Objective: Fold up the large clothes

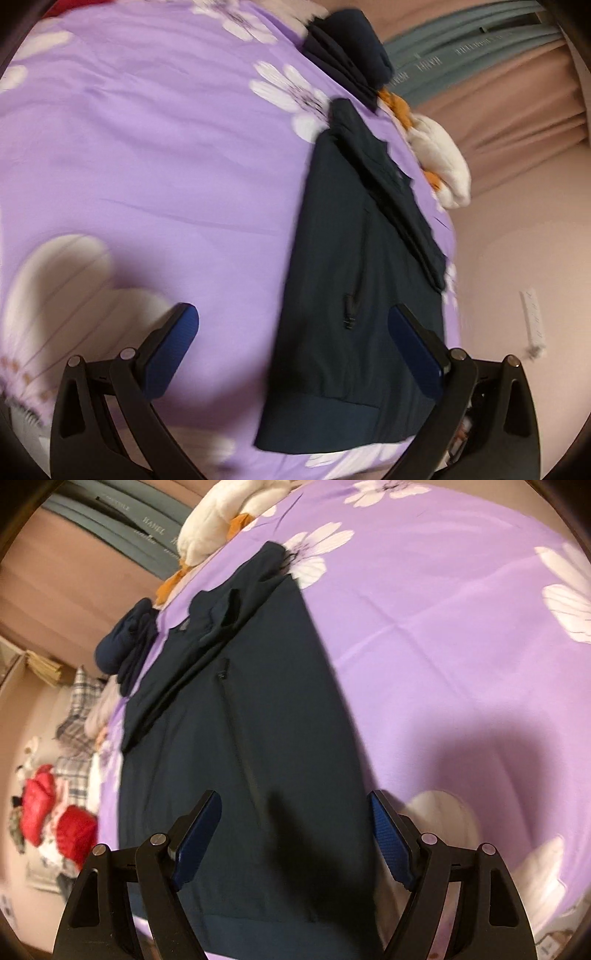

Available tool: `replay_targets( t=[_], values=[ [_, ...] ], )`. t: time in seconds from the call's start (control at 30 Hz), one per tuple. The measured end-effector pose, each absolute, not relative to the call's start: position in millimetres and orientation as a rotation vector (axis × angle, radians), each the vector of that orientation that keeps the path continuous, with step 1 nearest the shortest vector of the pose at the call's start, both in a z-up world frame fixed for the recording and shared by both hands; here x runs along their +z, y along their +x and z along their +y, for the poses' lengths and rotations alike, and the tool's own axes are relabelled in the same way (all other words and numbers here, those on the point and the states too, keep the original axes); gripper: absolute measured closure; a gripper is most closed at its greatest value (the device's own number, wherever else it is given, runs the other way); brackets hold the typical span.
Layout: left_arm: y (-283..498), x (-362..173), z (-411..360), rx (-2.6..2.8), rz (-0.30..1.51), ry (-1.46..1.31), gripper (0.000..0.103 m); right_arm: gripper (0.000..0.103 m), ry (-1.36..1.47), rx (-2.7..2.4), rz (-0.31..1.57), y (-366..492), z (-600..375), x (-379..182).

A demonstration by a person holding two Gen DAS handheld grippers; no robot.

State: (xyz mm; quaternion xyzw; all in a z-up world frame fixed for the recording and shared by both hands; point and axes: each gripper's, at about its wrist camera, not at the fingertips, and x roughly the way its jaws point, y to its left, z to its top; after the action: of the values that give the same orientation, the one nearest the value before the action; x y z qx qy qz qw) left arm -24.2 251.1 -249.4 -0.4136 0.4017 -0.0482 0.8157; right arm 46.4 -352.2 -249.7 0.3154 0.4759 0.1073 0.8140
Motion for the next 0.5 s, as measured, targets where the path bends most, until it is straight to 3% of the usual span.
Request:
replay_targets(
  t=[0.5],
  values=[
    [19, -251, 214, -0.319, 0.94, -0.864, 0.001, 0.023, 0.705, 0.387, 1.049, 83, -340, -256]
  ],
)
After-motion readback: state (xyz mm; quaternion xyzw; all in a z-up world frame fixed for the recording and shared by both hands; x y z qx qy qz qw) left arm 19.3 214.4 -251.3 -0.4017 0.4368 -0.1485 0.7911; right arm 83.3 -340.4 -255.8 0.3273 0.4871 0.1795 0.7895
